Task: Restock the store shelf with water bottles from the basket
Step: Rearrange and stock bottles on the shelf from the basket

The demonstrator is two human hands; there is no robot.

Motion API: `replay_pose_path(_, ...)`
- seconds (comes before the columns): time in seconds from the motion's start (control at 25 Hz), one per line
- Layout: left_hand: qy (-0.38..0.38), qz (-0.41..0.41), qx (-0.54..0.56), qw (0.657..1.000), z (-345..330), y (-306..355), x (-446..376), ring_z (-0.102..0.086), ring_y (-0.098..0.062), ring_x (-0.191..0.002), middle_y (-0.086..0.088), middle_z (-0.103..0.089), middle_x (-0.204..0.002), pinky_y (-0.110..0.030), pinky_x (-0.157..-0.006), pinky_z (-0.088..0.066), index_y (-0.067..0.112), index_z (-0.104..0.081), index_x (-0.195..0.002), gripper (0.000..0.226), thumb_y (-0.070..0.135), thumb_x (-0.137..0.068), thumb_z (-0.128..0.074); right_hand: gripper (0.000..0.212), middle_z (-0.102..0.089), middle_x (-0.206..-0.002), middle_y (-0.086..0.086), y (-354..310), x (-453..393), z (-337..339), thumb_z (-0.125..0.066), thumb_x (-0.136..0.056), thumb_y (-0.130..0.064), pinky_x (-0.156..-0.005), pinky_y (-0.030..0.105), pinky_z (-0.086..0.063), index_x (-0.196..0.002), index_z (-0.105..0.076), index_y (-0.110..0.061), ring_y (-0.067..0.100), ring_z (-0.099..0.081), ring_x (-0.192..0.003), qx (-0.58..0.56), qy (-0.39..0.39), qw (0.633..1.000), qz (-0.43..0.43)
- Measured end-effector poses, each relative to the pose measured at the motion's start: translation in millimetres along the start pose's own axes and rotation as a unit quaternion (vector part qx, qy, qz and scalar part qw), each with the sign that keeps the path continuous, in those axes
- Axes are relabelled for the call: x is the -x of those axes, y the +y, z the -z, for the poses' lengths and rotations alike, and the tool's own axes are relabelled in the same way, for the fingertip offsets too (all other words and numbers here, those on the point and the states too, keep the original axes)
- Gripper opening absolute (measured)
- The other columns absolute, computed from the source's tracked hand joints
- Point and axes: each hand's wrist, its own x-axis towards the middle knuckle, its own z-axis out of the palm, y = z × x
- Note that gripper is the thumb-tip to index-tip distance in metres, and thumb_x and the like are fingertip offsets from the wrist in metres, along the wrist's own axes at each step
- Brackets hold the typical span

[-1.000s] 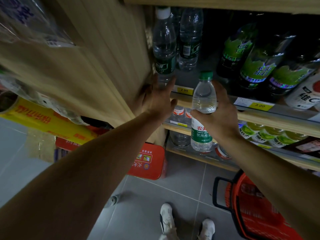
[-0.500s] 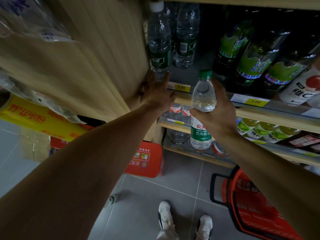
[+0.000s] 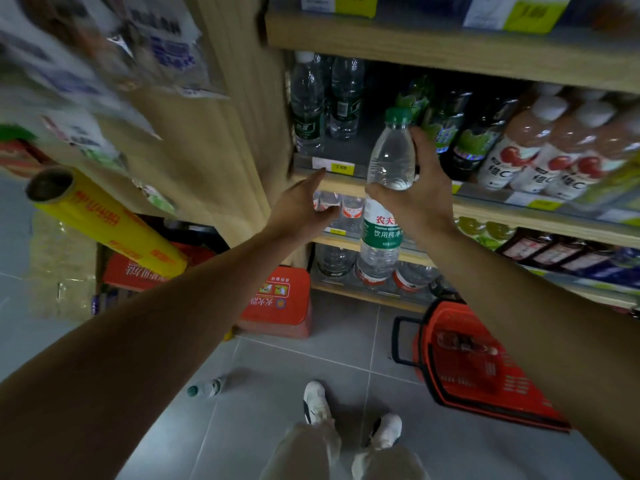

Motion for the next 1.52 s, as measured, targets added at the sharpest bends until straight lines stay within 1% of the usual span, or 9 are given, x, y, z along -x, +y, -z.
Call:
replay_pose_path(0.24,-0.026,-0.011,0.24,0.97,44,65,70,-0.059,-0.015,-0.118,-0.002,-0.053,-0.142,-0.028,-0.093,-0.052,0.026,-0.037,-0.151,0.093,0.046,-0.071,-0.08,0.091,-0.049,-0.145,-0.009,-62,32,48,-0.084,-0.073,-0.028,-0.081,-0.008,-0.03,-0.149,-0.035,-0.029,0.001,-0.047,-0.122,-0.015,0.021,0.999,0.024)
replay_pose_path(0.44,0.01,-0.112,0.266,0.957,69,132,120,-0.062,-0.013,-0.114,0.008,-0.06,-0.131,-0.034,-0.094,-0.052,0.036,-0.023,-0.154,0.105,0.022,-0.072,-0.087,0.089,-0.056,-0.121,-0.024,-129,56,95,-0.084,-0.069,-0.029,-0.091,0.013,-0.046,-0.146,-0.038,-0.034,-0.011,-0.055,-0.103,-0.067,0.042,0.994,0.081)
replay_pose_path(0.56,0.037,-0.142,0.239,0.96,85,168,148,-0.065,-0.002,-0.107,0.019,-0.063,-0.123,-0.028,-0.085,-0.056,0.049,-0.01,-0.153,0.119,0.024,-0.068,-0.089,0.092,-0.056,-0.129,-0.016,-170,68,117,-0.084,-0.07,-0.028,-0.095,0.022,-0.047,-0.148,-0.035,-0.032,0.0,-0.055,-0.11,-0.09,0.051,0.988,0.114)
replay_pose_path(0.8,0.146,-0.185,0.154,0.96,127,233,171,-0.066,-0.007,-0.1,0.007,-0.067,-0.118,-0.016,-0.076,-0.051,0.034,0.001,-0.157,0.122,0.022,-0.071,-0.086,0.087,-0.053,-0.114,-0.024,-235,94,155,-0.085,-0.072,-0.024,-0.096,0.014,-0.041,-0.144,-0.037,-0.026,-0.003,-0.053,-0.108,-0.077,0.068,0.973,0.205)
replay_pose_path(0.92,0.177,-0.212,0.15,0.949,146,253,172,-0.064,-0.004,-0.104,0.006,-0.065,-0.124,-0.014,-0.078,-0.052,0.03,0.0,-0.157,0.122,0.019,-0.072,-0.086,0.085,-0.057,-0.128,-0.015,-257,100,169,-0.083,-0.074,-0.031,-0.101,0.031,-0.047,-0.144,-0.035,-0.029,0.006,-0.057,-0.115,-0.078,0.077,0.968,0.224)
replay_pose_path(1.04,0.214,-0.224,0.165,0.936,164,271,163,-0.064,-0.004,-0.108,0.009,-0.064,-0.126,-0.03,-0.088,-0.057,0.035,-0.006,-0.156,0.119,0.03,-0.069,-0.088,0.081,-0.057,-0.129,-0.017,-280,98,186,-0.079,-0.079,-0.035,-0.099,0.031,-0.048,-0.147,-0.035,-0.033,0.001,-0.057,-0.109,-0.078,0.064,0.968,0.229)
replay_pose_path(1.28,0.208,-0.263,0.24,0.911,198,294,133,-0.065,-0.013,-0.113,0.008,-0.062,-0.132,-0.047,-0.088,-0.058,0.046,-0.011,-0.153,0.112,0.035,-0.067,-0.082,0.07,-0.037,-0.091,-0.044,-317,77,219,-0.07,-0.088,-0.035,-0.078,0.018,-0.05,-0.148,-0.033,-0.038,-0.019,-0.048,-0.078,-0.04,0.003,0.967,0.25)
replay_pose_path(1.4,0.206,-0.271,0.231,0.912,221,301,109,-0.062,-0.008,-0.117,0.013,-0.059,-0.133,-0.043,-0.091,-0.057,0.045,-0.014,-0.153,0.108,0.027,-0.072,-0.083,0.073,-0.041,-0.103,-0.041,-333,54,235,-0.066,-0.091,-0.042,-0.062,0.006,-0.041,-0.151,-0.025,-0.036,-0.013,-0.052,-0.081,0.027,-0.044,0.958,0.281)
replay_pose_path(1.52,0.21,-0.263,0.236,0.912,246,305,78,-0.065,-0.004,-0.108,0.011,-0.064,-0.124,-0.038,-0.087,-0.059,0.045,-0.013,-0.153,0.11,0.014,-0.075,-0.083,0.085,-0.039,-0.145,-0.018,-344,17,243,-0.065,-0.089,-0.049,-0.089,0.016,-0.041,-0.155,-0.013,-0.037,0.008,-0.046,-0.126,0.113,-0.045,0.942,0.314)
